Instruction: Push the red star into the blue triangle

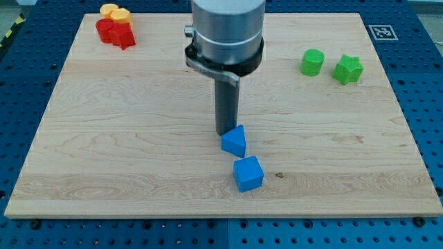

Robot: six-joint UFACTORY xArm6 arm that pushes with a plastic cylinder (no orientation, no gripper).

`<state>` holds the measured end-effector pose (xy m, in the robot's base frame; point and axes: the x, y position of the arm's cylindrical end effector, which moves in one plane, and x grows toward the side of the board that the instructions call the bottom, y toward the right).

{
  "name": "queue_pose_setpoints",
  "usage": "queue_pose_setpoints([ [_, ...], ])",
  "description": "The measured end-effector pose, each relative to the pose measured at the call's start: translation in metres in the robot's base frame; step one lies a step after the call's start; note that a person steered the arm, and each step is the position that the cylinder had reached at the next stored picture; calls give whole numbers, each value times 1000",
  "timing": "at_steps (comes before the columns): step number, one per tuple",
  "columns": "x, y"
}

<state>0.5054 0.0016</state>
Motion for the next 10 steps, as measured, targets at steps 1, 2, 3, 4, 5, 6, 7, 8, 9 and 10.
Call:
queue_pose_setpoints([
  [1, 22, 0],
  [2, 26, 0],
  [3, 6, 0],
  [4, -37, -23],
  [5, -76, -35],
  [6, -110, -46],
  [7, -140, -98],
  [8, -153, -156],
  [9, -153, -210],
  [10, -180, -276],
])
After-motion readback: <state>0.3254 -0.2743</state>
